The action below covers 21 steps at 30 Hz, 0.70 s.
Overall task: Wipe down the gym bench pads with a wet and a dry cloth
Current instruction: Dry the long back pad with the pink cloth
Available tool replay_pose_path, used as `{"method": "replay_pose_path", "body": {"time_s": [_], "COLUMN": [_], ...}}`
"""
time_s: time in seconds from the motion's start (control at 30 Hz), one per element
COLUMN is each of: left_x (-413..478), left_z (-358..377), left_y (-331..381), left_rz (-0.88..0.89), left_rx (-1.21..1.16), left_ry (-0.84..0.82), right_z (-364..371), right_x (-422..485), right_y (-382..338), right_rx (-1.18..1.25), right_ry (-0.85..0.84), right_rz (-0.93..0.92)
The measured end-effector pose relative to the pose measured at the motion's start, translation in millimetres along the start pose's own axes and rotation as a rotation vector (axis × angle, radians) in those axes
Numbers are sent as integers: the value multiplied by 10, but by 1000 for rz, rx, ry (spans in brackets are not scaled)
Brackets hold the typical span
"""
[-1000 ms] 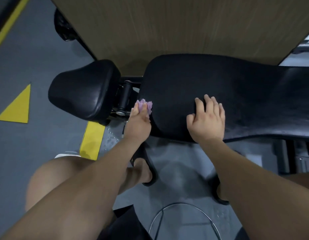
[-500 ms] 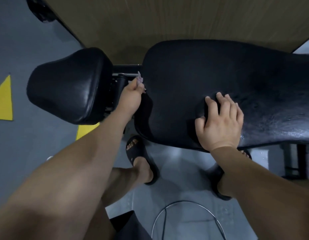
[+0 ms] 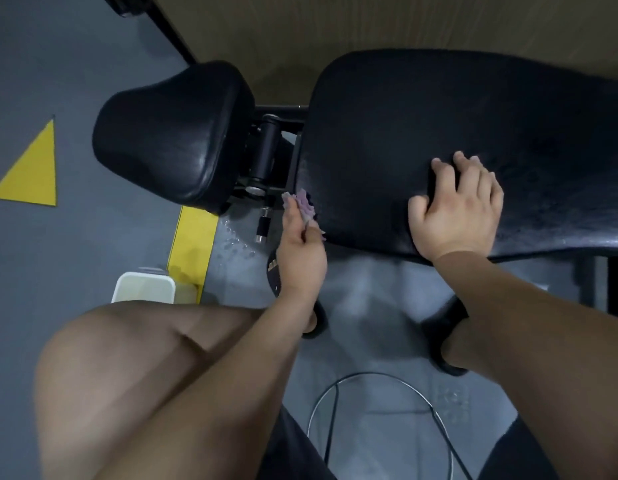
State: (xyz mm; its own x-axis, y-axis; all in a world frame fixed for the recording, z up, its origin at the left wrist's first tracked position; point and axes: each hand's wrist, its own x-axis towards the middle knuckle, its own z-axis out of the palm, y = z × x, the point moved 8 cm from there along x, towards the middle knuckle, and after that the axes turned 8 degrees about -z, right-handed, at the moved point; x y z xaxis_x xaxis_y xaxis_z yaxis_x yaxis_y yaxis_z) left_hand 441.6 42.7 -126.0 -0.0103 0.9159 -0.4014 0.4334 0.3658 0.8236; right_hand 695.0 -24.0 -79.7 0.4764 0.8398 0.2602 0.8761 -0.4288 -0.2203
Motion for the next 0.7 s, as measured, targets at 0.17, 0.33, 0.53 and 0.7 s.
{"method": "replay_pose_path", "body": {"time_s": [0.17,0.33,0.53,0.7], "left_x": [447,900,1363,1681], "left_z": [-64,111,308,437], "left_y": [218,597,838,1090], "left_rz": [-4,105,101,97], "left_rx": [166,212,89,67], "left_ry": [-45,-192,-244,-295], "right_z": [14,9,33,48], "right_x": [6,19,70,104], "right_y": [23,49,58,66], "right_rx": [6,10,8,3], "right_ry": [7,-17,-58,-108], "right_rz": [-2,14,16,27]}}
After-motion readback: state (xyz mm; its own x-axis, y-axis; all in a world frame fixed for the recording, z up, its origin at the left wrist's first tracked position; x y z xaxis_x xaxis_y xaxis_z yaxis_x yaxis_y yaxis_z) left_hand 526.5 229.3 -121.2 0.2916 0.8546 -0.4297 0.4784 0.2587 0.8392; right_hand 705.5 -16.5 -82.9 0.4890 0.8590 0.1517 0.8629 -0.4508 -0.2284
